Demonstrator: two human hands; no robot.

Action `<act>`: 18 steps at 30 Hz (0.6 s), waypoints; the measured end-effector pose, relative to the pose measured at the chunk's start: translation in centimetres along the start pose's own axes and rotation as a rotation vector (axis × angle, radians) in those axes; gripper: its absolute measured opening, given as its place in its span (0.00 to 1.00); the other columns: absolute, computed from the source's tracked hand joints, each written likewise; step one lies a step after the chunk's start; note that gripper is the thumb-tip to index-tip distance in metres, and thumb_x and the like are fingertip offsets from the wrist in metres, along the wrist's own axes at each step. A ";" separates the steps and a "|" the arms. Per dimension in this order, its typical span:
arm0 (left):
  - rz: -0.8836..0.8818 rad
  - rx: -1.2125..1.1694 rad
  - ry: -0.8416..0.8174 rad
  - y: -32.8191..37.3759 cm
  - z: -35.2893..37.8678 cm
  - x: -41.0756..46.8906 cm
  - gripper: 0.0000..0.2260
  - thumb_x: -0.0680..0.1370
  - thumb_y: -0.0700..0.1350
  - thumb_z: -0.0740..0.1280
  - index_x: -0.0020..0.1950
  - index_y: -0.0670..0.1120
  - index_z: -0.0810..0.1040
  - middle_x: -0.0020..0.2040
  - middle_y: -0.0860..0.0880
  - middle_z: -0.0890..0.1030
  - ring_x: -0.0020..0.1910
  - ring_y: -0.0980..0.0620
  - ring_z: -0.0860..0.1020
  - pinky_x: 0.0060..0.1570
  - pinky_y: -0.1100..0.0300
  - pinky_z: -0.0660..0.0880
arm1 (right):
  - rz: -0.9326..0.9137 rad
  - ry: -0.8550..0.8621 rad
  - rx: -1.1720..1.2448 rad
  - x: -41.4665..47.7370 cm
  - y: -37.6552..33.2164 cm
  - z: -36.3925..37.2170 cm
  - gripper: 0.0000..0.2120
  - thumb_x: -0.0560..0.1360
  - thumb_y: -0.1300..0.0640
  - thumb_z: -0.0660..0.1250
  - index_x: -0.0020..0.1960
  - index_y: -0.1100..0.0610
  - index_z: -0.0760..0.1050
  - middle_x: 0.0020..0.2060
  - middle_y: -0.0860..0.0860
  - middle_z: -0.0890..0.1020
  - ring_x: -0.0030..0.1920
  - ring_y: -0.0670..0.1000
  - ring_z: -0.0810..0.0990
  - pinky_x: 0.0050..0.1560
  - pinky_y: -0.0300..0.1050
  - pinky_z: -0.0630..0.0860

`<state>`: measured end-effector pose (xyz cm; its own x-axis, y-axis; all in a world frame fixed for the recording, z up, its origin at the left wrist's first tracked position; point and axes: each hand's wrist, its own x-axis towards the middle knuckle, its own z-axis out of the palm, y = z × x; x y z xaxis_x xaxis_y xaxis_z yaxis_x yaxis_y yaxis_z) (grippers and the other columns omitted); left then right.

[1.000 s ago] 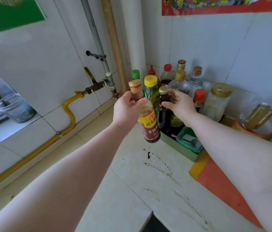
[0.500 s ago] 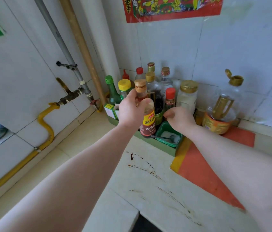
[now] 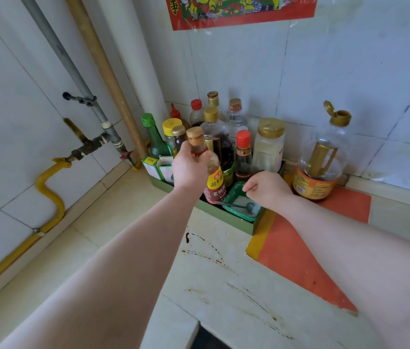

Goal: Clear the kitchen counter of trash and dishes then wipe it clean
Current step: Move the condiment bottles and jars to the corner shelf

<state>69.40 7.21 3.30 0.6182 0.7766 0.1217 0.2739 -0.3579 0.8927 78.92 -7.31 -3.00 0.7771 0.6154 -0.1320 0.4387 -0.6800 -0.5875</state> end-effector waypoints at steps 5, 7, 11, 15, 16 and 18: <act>-0.085 0.302 -0.039 -1.4 1.1 0.9 0.11 0.75 0.52 0.69 0.53 0.47 0.77 0.51 0.46 0.80 0.50 0.43 0.78 0.47 0.51 0.75 | -0.010 0.041 -0.003 0.2 0.0 -0.5 0.09 0.76 0.59 0.65 0.51 0.51 0.84 0.54 0.47 0.83 0.54 0.51 0.80 0.58 0.48 0.77; -0.065 0.452 -0.055 -1.4 1.6 1.1 0.14 0.75 0.55 0.69 0.53 0.47 0.78 0.52 0.45 0.79 0.49 0.43 0.77 0.42 0.53 0.72 | -0.015 0.045 -0.011 0.3 0.1 -0.7 0.10 0.77 0.60 0.65 0.52 0.51 0.84 0.54 0.47 0.83 0.55 0.50 0.80 0.59 0.48 0.77; -0.044 0.511 -0.085 -0.5 2.1 1.7 0.16 0.74 0.54 0.70 0.55 0.46 0.78 0.53 0.44 0.79 0.50 0.42 0.78 0.42 0.53 0.72 | -0.007 0.065 0.020 0.1 0.4 -0.5 0.11 0.77 0.61 0.63 0.52 0.52 0.83 0.54 0.48 0.83 0.56 0.50 0.80 0.59 0.48 0.77; -0.065 0.368 -0.099 -1.3 1.6 1.2 0.21 0.72 0.51 0.73 0.63 0.46 0.77 0.56 0.48 0.81 0.54 0.46 0.79 0.48 0.54 0.75 | -0.006 0.082 0.057 -0.1 0.0 0.0 0.11 0.78 0.61 0.63 0.52 0.52 0.83 0.54 0.48 0.83 0.55 0.51 0.80 0.58 0.49 0.77; -0.078 0.304 -0.101 -1.6 1.4 0.8 0.24 0.72 0.50 0.74 0.65 0.47 0.76 0.58 0.48 0.81 0.56 0.47 0.79 0.52 0.54 0.76 | -0.009 0.081 0.057 -0.1 -0.1 0.1 0.11 0.78 0.60 0.63 0.52 0.51 0.83 0.54 0.48 0.83 0.55 0.50 0.80 0.58 0.50 0.78; -0.101 0.222 -0.097 -2.2 1.0 0.3 0.26 0.72 0.48 0.74 0.69 0.45 0.73 0.60 0.49 0.80 0.59 0.48 0.78 0.57 0.54 0.75 | -0.021 0.086 0.055 -0.1 -0.6 0.5 0.11 0.78 0.59 0.63 0.52 0.51 0.83 0.54 0.47 0.83 0.55 0.50 0.80 0.57 0.49 0.78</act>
<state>69.73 7.75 0.99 0.6444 0.7645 -0.0157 0.4867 -0.3942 0.7796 78.37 -6.78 -3.01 0.8048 0.5913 -0.0514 0.4318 -0.6428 -0.6327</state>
